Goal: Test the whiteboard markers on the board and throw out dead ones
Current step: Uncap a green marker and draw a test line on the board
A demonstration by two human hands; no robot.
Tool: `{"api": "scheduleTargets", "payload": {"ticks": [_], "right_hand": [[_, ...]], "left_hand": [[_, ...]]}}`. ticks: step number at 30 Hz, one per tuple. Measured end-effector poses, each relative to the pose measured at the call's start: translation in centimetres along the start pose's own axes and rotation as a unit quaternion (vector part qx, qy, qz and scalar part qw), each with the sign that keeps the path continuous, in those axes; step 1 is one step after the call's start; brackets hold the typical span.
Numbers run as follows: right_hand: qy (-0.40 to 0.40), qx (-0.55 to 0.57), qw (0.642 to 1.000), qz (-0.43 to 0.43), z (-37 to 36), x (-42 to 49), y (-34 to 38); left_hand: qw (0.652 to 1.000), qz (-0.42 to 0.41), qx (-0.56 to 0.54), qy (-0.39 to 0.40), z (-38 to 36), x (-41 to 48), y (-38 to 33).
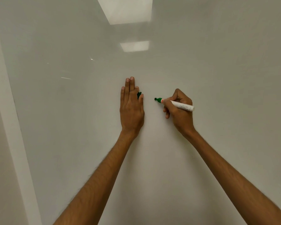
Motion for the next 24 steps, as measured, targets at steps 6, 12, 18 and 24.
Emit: {"api": "scheduleTargets", "payload": {"ticks": [6, 12, 18, 24], "right_hand": [[0.007, -0.015, 1.000, -0.006, 0.4, -1.8, -0.4], [0.003, -0.028, 1.000, -0.009, 0.8, -3.3, -0.8], [0.013, -0.057, 0.998, -0.010, 1.0, -4.5, -0.8], [0.036, -0.072, 0.995, -0.058, 0.9, -4.4, 0.7]], "left_hand": [[1.000, 0.004, -0.011, 0.002, 0.0, -0.1, 0.1], [0.998, 0.027, -0.051, 0.020, -0.2, -0.4, 0.4], [0.998, 0.041, -0.031, 0.022, 0.0, -2.0, 0.8], [0.978, 0.106, -0.044, 0.176, 1.3, -5.7, 1.3]]}}
Point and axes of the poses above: each hand's wrist, its own x-axis towards the middle knuckle, its own z-axis out of the back of the hand, y = z × x, the point moved 6 cm from there along x, towards the middle knuckle, and after that the axes turned 8 degrees about z, right-handed, at the moved point
